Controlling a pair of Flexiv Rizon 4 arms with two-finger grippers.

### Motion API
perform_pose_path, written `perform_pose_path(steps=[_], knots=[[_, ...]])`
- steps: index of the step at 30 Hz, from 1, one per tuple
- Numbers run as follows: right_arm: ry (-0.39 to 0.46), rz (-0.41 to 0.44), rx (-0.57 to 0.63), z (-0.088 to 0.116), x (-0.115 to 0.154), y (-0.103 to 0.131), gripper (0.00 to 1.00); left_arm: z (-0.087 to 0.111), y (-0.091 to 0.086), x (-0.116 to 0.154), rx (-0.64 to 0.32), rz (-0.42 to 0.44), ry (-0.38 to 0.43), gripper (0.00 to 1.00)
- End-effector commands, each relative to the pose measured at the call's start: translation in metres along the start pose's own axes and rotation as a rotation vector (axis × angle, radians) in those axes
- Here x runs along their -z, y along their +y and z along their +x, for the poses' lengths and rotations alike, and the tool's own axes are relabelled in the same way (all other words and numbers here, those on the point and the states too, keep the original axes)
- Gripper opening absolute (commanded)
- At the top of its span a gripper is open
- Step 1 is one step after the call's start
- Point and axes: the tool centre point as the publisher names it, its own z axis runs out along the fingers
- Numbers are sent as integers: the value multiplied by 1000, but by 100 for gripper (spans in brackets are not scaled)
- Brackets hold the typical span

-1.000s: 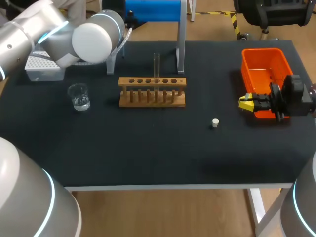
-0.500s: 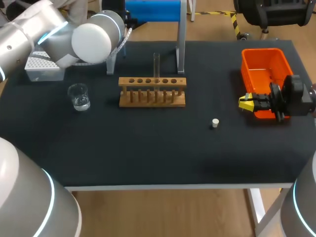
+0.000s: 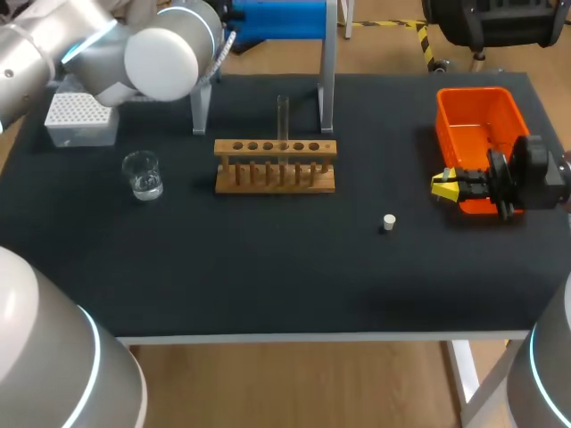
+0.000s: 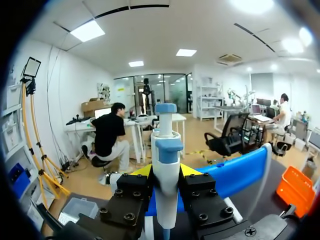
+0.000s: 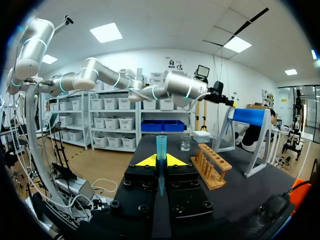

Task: Invert the test tube, pick up the pipette, mount the tip to pipette, aspirate from beaker and dispense into the tube, eject the tip, return the pipette, and cap with the stopper.

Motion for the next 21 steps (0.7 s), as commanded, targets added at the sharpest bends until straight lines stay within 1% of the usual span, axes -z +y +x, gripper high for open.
perform_pose_path(steps=[1,5,6,8,9,11,15,17,18,19,21], knots=[[-1,1,0,1,0,0,0,0,-7,10,-1,-6,-1,0],[-1,1,0,1,0,0,0,1,-11,22,-21,-8,45,0],[-1,1,0,1,0,0,0,1,-13,26,-31,-1,77,0],[-1,1,0,1,0,0,0,2,-17,35,-57,-4,89,0],[-1,1,0,1,0,0,0,2,-19,39,-65,0,122,0],[-1,1,0,1,0,0,0,0,-23,50,-76,3,144,0],[-1,1,0,1,0,0,0,-3,-29,75,-45,17,287,0],[-1,1,0,1,0,0,0,-1,-32,87,-58,-11,340,0],[-1,1,0,1,0,0,0,0,-33,93,-52,5,393,0],[-1,1,0,1,0,0,0,2,-35,100,-61,2,431,0],[-1,1,0,1,0,0,0,8,-39,111,-66,-27,525,0]])
